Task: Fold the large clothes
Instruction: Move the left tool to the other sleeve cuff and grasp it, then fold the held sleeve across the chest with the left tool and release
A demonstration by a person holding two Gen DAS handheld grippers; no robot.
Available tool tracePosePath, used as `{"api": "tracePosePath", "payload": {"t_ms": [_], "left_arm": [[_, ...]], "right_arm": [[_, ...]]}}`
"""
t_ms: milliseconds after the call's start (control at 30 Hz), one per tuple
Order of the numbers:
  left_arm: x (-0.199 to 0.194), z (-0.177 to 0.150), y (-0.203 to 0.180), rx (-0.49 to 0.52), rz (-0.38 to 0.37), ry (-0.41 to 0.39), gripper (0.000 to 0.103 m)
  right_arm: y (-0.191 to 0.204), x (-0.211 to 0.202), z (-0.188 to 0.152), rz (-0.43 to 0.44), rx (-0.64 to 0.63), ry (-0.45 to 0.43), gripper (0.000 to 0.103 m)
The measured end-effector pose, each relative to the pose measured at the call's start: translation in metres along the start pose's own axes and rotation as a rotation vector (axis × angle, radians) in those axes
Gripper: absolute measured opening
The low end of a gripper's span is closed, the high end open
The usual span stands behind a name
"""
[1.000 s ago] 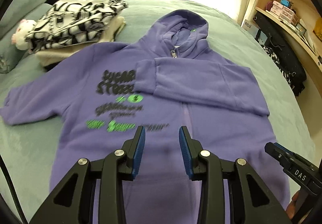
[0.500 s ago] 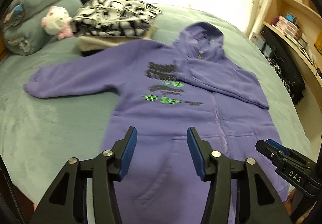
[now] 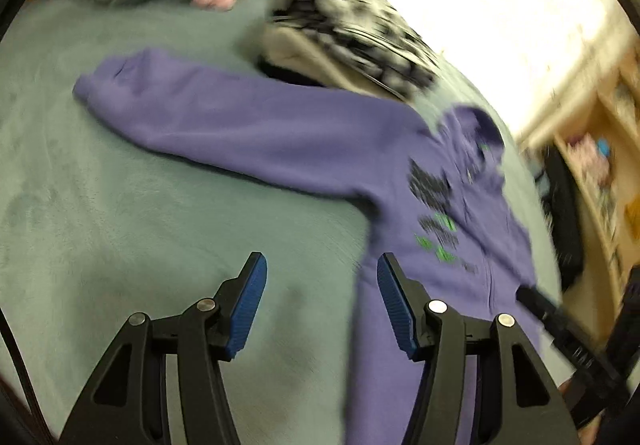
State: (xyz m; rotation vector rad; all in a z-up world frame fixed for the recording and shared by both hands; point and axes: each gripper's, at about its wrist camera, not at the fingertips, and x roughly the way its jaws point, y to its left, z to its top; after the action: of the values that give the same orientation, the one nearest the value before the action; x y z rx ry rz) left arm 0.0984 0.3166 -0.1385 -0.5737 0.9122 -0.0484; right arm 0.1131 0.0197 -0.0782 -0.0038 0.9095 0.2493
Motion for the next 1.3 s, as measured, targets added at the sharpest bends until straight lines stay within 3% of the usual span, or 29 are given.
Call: {"api": "tracePosePath", "payload": {"t_ms": [167, 300, 400, 500, 567, 633, 700, 900, 967, 1067, 1300], "left_arm": [[0.022, 0.039, 0.072, -0.176, 0.001, -0.040, 0.056], [0.047, 0.061, 0.118, -0.301, 0.010, -0.027, 0.056], [0.058, 0.078, 0.147, -0.398, -0.036, -0.043, 0.055], [0.063, 0.093, 0.163, -0.448, -0.020, -0.088, 0.052], [0.066, 0.101, 0.167, -0.458, -0.001, -0.105, 0.042], [0.073, 0.108, 0.169, -0.463, 0.027, -0.115, 0.013], [0.076, 0.111, 0.165, -0.459, 0.035, -0.115, 0.009], [0.044, 0.121, 0.115, -0.308, 0.141, -0.185, 0.006], [0.028, 0.125, 0.092, -0.264, 0.129, -0.218, 0.006], [0.000, 0.132, 0.029, -0.143, 0.110, -0.269, 0.006], [-0.025, 0.117, -0.126, 0.120, 0.019, -0.291, 0.006]], "right_arm": [[0.034, 0.048, 0.019, 0.053, -0.019, 0.046, 0.042], [0.056, 0.067, 0.027, 0.083, -0.047, 0.045, 0.042], [0.063, 0.077, 0.028, 0.098, -0.059, 0.054, 0.042], [0.064, 0.087, 0.027, 0.105, -0.060, 0.081, 0.042], [0.063, 0.092, 0.026, 0.104, -0.055, 0.094, 0.042], [0.059, 0.092, 0.026, 0.102, -0.046, 0.096, 0.042], [0.054, 0.090, 0.026, 0.097, -0.040, 0.095, 0.042], [0.033, 0.074, 0.027, 0.088, -0.015, 0.077, 0.042], [0.022, 0.063, 0.027, 0.086, -0.003, 0.060, 0.042], [0.004, 0.043, 0.027, 0.088, 0.025, 0.025, 0.042], [-0.057, -0.017, 0.015, 0.058, 0.095, -0.066, 0.042]]}}
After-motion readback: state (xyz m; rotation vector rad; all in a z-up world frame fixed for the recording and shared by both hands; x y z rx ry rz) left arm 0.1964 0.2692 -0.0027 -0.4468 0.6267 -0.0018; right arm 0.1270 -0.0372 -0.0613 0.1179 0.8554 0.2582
